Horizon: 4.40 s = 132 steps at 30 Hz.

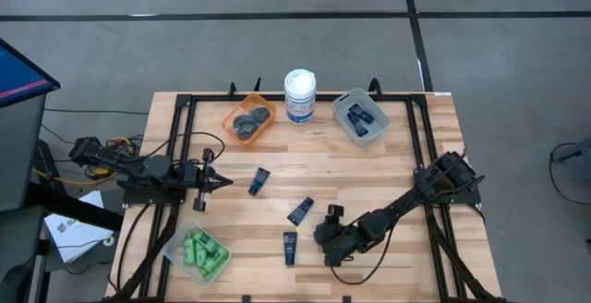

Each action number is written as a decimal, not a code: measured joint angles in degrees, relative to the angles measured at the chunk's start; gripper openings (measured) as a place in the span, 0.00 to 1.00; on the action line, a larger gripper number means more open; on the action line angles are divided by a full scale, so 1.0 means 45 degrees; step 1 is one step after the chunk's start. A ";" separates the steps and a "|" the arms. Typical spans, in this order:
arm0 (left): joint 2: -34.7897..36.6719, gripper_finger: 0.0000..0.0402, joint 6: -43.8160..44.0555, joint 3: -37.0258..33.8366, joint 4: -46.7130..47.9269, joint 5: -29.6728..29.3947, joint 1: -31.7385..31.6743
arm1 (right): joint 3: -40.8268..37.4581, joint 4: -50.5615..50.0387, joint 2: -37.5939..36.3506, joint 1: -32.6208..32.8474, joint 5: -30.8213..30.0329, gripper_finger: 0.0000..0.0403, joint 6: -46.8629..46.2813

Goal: Pick & Place Travel size toiletries
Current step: Put the shaving cream into the gray bin

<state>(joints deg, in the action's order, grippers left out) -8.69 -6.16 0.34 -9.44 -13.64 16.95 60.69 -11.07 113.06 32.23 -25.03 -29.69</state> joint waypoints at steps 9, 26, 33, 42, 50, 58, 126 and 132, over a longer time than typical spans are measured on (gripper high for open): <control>0.0000 0.00 -0.0004 0.0000 -0.0009 0.0003 0.0000 | -0.0044 -0.0034 -0.0293 -0.0016 0.0144 0.26 0.1483; -0.0092 0.00 -0.0002 0.0000 -0.0071 0.0000 0.0005 | -0.0080 -0.2580 -0.3883 -0.2903 -0.0971 0.27 0.4853; -0.0130 0.00 -0.0003 0.0000 -0.0142 -0.0002 0.0001 | -0.0073 -0.5025 -0.6450 -0.6269 -0.2815 0.32 0.5411; -0.0180 0.00 -0.0003 0.0000 -0.0223 0.0001 0.0003 | -0.1227 -0.3797 -0.7268 -1.2752 -0.2605 0.30 0.6395; -0.0180 0.00 -0.0001 0.0000 -0.0251 -0.0002 0.0000 | -0.1617 -0.1575 -0.5523 -1.5760 -0.0138 0.32 0.6770; -0.0180 0.00 -0.0004 0.0000 -0.0320 0.0003 0.0000 | -0.1617 -0.1166 -0.4100 -1.6033 0.0046 0.35 0.6936; -0.0690 0.00 0.0001 0.0000 -0.0644 0.0003 0.0000 | -0.0321 0.1758 -0.0560 -0.6081 0.6928 0.34 1.2920; -0.0690 0.00 0.0001 0.0000 -0.0708 0.0003 0.0000 | -0.0342 0.1700 -0.0814 -0.6177 0.6919 0.29 1.2526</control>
<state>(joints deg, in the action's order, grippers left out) -11.79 -6.15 0.34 -12.62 -13.63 16.95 59.15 -3.42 109.40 4.43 6.11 26.67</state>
